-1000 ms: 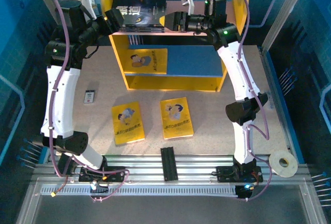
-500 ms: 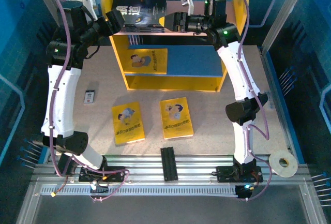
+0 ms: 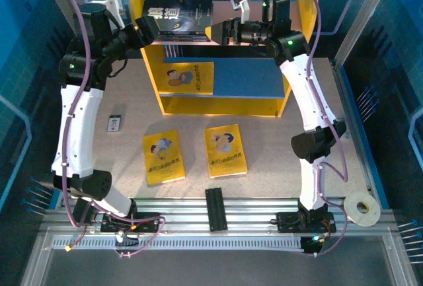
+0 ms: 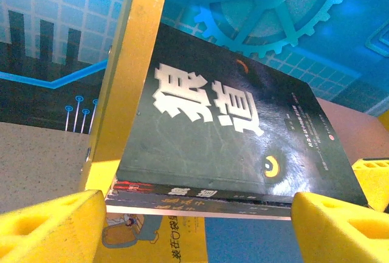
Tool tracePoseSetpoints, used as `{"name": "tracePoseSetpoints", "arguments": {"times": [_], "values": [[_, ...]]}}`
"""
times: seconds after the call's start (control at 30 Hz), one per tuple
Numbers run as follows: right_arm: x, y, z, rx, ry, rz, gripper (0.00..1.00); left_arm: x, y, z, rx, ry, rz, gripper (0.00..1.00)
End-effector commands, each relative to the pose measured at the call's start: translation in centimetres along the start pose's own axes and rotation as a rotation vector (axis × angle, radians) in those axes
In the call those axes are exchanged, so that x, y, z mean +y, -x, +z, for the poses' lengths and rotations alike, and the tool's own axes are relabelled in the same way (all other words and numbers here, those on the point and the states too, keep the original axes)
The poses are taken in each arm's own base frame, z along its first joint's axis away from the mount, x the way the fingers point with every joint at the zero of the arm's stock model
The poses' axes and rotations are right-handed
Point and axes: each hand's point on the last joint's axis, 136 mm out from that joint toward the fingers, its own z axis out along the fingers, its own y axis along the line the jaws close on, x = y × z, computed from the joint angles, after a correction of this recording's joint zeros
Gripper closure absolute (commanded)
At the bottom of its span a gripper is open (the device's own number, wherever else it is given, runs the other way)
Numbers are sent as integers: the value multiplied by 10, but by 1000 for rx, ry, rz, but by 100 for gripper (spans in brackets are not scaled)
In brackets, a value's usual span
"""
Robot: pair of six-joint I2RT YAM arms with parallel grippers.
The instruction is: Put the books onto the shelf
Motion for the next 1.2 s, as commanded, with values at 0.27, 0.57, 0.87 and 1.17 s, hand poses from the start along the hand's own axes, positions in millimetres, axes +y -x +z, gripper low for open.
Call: {"name": "tracePoseSetpoints", "arguments": {"times": [0.27,0.57,0.87,1.17], "values": [[-13,-26,0,71,-37,-86,28,5,2,-28,-45,23,42,20],[-34,-39,5,105,-103,-126,30,9,5,-37,-59,48,59,19],[-41,-54,13,158,-173,-196,31,15,4,-42,-60,70,58,19],[-48,-62,22,185,-207,-212,31,18,5,-43,-62,76,58,19]]}}
